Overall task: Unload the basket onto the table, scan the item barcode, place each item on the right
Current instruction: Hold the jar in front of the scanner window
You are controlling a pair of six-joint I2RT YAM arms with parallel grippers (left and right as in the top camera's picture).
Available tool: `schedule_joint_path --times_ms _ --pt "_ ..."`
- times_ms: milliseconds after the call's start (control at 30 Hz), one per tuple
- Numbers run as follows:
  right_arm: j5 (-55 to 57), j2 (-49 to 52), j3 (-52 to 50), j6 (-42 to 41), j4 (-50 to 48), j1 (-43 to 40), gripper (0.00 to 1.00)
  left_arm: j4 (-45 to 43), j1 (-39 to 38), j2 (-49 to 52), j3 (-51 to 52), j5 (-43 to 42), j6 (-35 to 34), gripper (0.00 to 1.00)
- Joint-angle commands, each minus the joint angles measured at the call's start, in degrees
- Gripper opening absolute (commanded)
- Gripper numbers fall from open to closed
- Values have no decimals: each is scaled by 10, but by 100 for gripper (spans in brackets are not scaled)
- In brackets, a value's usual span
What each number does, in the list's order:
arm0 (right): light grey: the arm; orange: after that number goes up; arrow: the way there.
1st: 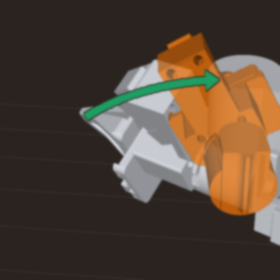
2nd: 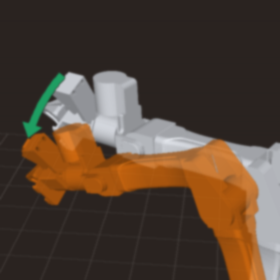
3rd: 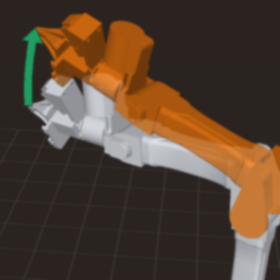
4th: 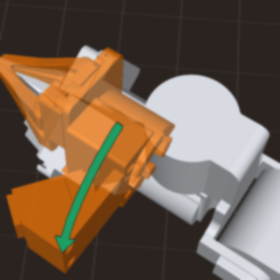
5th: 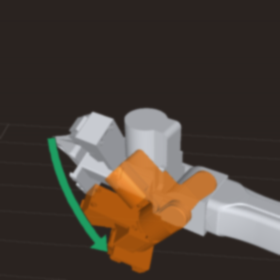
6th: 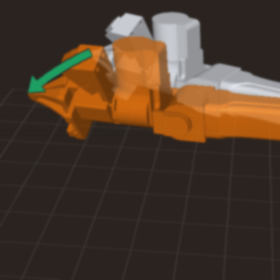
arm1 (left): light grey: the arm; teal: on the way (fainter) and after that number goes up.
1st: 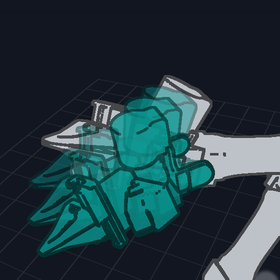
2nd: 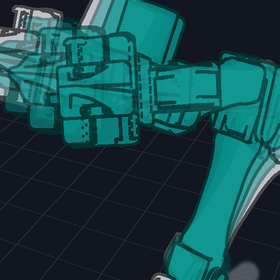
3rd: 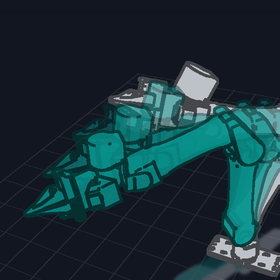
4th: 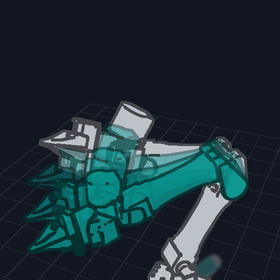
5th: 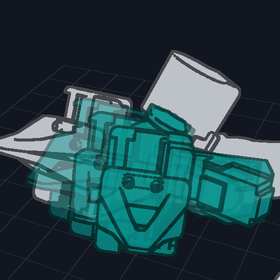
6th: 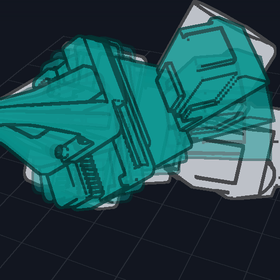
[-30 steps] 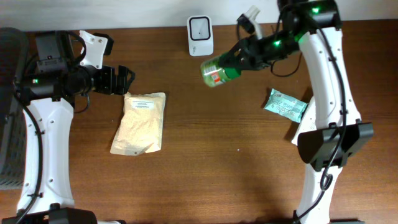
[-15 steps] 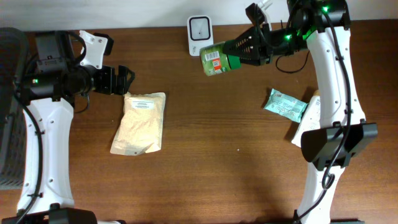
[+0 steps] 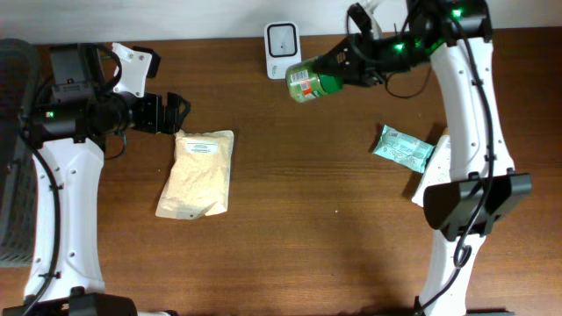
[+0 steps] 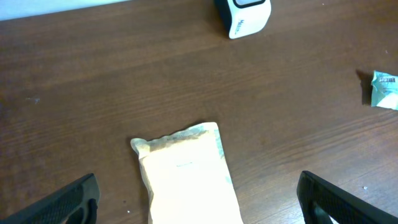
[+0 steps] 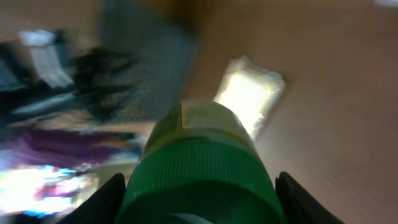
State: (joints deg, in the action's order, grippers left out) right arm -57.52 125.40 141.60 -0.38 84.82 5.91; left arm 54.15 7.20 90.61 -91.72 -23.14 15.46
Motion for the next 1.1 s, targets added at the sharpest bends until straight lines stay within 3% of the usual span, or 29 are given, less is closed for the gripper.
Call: schedule_joint_path --times_ms 0,167,267,400,533,633,700,800,1067 --pt "259 -21 12 -31 -70 59 33 0 4 3 -3 0 9 99" --pt "591 -7 6 -16 -214 141 32 0 4 3 -3 1 9 99" --pt "693 17 -1 62 -312 178 28 0 4 3 -3 0 9 99" --pt "713 68 -2 209 -418 192 24 0 4 3 -3 0 9 99" --pt "718 117 -2 329 -476 187 18 0 4 3 -3 0 9 99" --pt "717 158 -2 482 -518 181 17 0 4 3 -3 0 9 99" --pt "717 175 -2 540 -541 180 17 0 4 3 -3 1 9 99" --pt "717 194 -2 588 -573 177 17 0 4 3 -3 0 9 99" --pt "717 204 -6 595 -629 172 25 0 4 3 -3 0 9 99"
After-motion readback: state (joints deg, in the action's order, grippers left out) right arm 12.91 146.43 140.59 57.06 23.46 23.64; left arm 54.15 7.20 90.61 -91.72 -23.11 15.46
